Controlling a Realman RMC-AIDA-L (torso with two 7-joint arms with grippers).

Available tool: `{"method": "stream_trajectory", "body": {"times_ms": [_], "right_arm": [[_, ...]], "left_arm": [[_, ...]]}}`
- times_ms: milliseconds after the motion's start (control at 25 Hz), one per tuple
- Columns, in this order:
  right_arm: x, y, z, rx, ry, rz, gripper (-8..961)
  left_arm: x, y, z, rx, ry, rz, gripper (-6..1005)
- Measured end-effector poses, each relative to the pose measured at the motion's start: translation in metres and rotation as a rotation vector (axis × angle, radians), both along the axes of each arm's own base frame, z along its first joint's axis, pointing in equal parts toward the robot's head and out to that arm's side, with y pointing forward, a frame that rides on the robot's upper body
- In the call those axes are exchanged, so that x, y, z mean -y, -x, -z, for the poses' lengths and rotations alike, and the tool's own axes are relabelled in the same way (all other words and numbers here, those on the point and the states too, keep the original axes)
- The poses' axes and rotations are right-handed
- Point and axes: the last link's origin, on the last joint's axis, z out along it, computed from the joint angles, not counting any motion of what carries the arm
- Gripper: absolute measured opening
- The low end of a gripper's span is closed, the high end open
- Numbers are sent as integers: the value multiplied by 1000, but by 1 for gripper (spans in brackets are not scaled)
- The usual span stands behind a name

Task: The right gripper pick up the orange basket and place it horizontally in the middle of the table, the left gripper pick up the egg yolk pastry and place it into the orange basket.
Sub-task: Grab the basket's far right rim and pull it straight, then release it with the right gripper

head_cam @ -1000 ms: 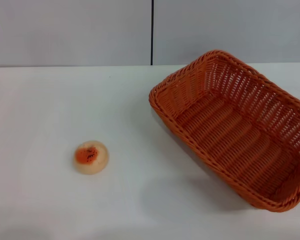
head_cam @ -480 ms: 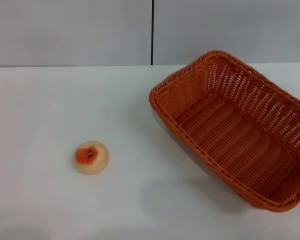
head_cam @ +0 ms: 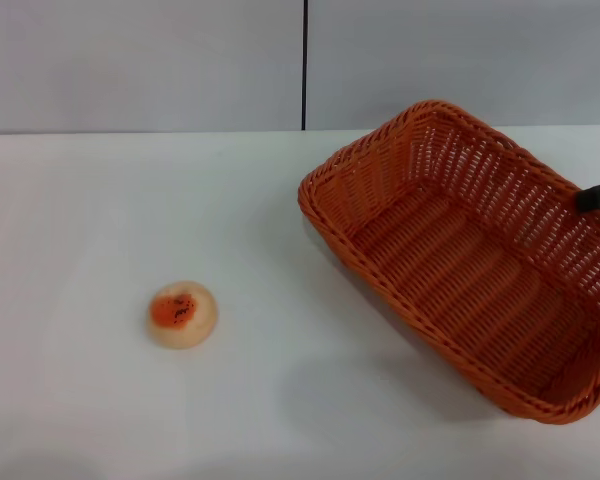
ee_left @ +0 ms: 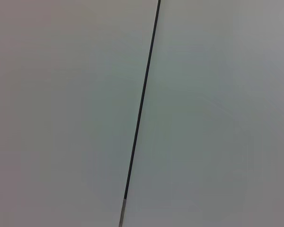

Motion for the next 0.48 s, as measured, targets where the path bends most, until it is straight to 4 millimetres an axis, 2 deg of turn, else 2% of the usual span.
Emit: {"method": "stream_trajectory", "body": {"times_ms": [40, 240, 480], "right_arm": [[-2, -1, 9, -12, 16, -6, 832], [-6, -4, 25, -35, 36, -11, 831], [-10, -5, 37, -19, 43, -13, 831]], "left_arm": [[1, 0, 0, -1, 0, -1, 798], [1, 0, 0, 0, 0, 0, 798], [0, 0, 0, 0, 0, 2, 798]]}}
